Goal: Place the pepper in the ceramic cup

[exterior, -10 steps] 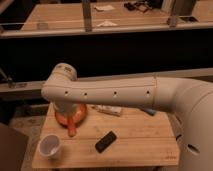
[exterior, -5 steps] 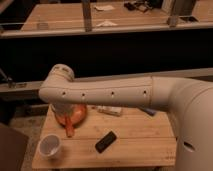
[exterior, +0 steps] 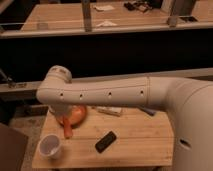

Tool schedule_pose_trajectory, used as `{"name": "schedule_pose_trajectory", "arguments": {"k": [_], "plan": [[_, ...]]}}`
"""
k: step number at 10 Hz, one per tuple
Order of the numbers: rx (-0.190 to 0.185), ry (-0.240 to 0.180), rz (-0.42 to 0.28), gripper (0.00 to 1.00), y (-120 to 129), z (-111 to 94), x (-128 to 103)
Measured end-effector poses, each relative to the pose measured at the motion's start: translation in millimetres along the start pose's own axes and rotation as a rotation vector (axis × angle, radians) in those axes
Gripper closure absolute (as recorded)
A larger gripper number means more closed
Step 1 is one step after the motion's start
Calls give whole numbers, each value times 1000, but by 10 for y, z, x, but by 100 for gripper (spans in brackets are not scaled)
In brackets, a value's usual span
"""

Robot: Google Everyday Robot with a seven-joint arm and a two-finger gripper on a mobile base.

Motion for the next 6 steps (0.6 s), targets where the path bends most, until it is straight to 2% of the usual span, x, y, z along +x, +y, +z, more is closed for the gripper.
{"name": "schedule_pose_trajectory", "arguments": {"k": [6], "plan": [[11, 4, -30, 100, -107, 20, -26]]}}
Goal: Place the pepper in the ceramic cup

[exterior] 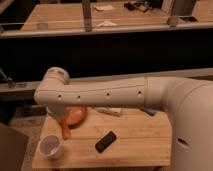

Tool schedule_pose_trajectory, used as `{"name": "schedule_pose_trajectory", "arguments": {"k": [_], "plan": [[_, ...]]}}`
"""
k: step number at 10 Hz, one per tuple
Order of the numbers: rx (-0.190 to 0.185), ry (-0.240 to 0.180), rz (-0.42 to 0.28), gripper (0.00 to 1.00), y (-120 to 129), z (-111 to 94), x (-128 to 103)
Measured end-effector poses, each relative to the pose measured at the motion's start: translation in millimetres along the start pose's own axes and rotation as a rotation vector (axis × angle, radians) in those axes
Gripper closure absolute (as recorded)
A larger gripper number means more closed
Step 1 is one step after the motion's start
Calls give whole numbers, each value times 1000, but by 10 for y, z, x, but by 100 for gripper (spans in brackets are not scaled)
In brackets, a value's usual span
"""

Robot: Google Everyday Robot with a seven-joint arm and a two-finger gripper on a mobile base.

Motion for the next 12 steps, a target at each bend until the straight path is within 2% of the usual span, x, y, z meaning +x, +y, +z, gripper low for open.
{"name": "schedule_pose_trajectory", "arguments": {"k": [12], "plan": [[12, -29, -64, 100, -193, 45, -81]]}}
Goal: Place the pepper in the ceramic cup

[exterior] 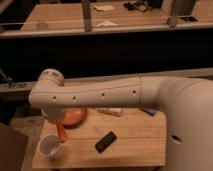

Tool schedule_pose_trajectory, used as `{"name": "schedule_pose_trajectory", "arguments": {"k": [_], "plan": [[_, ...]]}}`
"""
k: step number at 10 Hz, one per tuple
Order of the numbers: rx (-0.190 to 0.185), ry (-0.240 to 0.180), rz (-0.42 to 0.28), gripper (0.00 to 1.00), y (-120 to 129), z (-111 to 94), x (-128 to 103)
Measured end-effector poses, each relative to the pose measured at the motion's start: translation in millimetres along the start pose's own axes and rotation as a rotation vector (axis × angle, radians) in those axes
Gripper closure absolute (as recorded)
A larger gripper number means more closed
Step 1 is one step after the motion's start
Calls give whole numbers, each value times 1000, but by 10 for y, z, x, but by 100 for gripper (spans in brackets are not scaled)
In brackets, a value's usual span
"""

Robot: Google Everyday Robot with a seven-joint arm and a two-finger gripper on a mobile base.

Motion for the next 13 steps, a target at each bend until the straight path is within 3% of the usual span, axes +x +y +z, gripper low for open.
{"name": "schedule_pose_trajectory", "arguments": {"k": [13], "plan": [[-7, -8, -46, 100, -116, 104, -64]]}}
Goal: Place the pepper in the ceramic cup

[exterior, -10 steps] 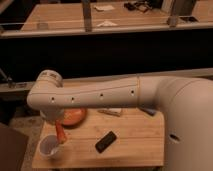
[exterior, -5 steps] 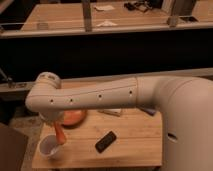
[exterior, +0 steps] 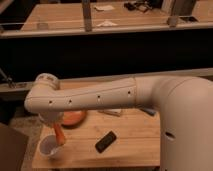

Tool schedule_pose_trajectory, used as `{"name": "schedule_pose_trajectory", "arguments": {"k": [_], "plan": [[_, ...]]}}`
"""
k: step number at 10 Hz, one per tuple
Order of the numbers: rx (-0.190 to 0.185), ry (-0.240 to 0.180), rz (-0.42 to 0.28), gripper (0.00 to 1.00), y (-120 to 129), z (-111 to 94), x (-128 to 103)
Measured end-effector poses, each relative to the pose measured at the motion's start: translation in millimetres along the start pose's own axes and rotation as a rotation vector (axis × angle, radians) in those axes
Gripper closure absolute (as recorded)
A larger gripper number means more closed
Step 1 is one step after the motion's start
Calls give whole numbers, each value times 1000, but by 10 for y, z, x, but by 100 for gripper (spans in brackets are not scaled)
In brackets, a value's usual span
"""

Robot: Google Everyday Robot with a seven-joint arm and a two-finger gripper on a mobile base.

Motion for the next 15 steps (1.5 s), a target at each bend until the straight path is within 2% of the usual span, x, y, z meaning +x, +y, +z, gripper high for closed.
{"name": "schedule_pose_trajectory", "arguments": {"k": [13, 15], "plan": [[-8, -5, -33, 100, -90, 54, -36], [-9, -7, -37, 93, -105, 58, -42]]}}
